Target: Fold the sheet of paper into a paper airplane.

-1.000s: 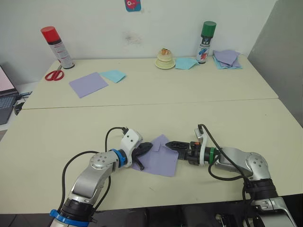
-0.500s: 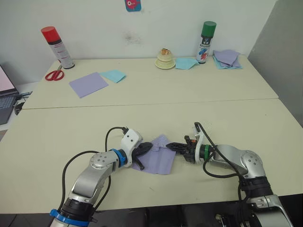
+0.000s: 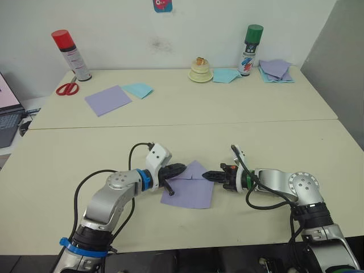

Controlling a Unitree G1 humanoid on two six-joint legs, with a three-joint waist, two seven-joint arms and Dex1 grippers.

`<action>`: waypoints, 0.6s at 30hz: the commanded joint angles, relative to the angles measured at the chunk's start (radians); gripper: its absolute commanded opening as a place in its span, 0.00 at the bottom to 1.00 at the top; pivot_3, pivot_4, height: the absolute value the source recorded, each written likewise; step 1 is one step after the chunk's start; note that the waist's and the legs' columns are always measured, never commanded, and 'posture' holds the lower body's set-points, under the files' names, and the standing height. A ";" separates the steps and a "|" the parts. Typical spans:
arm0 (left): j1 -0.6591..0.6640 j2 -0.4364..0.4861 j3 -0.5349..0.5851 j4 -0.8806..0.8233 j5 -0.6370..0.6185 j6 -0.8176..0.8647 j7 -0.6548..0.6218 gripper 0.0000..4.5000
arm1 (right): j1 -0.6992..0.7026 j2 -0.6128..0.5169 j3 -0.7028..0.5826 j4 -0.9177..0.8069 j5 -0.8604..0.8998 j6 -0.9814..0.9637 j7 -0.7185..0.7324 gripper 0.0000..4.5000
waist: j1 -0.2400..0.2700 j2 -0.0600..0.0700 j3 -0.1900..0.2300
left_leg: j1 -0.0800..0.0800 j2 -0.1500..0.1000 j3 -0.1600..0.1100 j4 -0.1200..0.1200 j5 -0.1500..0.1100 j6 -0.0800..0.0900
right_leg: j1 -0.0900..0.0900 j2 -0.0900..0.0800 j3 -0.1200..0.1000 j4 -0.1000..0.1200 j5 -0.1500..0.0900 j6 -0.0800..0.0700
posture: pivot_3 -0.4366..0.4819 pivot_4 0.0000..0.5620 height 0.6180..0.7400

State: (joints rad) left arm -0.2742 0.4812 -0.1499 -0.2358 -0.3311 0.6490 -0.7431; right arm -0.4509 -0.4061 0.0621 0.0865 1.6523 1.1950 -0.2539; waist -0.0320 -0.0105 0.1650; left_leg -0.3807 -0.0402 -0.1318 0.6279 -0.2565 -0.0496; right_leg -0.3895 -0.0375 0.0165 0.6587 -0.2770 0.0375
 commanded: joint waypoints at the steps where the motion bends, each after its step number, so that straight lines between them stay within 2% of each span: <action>1: 0.003 0.017 -0.054 0.000 0.031 -0.014 -0.021 0.00 | -0.032 0.010 -0.016 0.009 -0.045 0.025 0.055 0.01 | 0.000 0.000 0.000 | 0.000 0.000 0.000 0.000 0.000 0.000 | 0.000 0.000 0.000 0.000 0.001 -0.001 | 0.48 0.27 1.00; 13: -0.022 0.008 -0.109 0.131 0.108 -0.059 -0.017 0.00 | -0.074 0.047 -0.037 0.003 -0.066 0.109 0.116 0.01 | 0.000 0.000 0.001 | 0.000 0.000 0.000 0.000 0.000 0.000 | 0.000 0.000 0.000 0.001 0.001 -0.001 | 0.48 0.27 1.00; 16: -0.013 0.017 -0.103 0.125 0.107 -0.053 -0.021 0.00 | -0.083 0.066 -0.046 0.010 -0.067 0.109 0.122 0.14 | 0.000 0.000 0.001 | 0.000 0.000 -0.001 0.000 0.000 0.000 | 0.000 0.000 0.000 0.000 0.001 -0.001 | 0.48 0.27 1.00; 18: -0.004 0.022 -0.093 0.118 0.098 -0.037 -0.020 0.00 | -0.089 0.084 -0.054 0.014 -0.076 0.100 0.118 0.29 | 0.000 0.000 0.001 | 0.001 0.000 -0.001 0.000 0.000 0.000 | 0.000 0.000 0.000 0.001 0.001 -0.001 | 0.48 0.27 1.00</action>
State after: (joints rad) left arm -0.2978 0.4884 -0.2474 -0.1291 -0.2477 0.5830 -0.7738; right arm -0.5230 -0.3325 0.0345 0.1124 1.5724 1.2993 -0.1512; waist -0.0321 -0.0106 0.1657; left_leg -0.3799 -0.0401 -0.1325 0.6280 -0.2566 -0.0494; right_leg -0.3897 -0.0378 0.0167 0.6600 -0.2763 0.0363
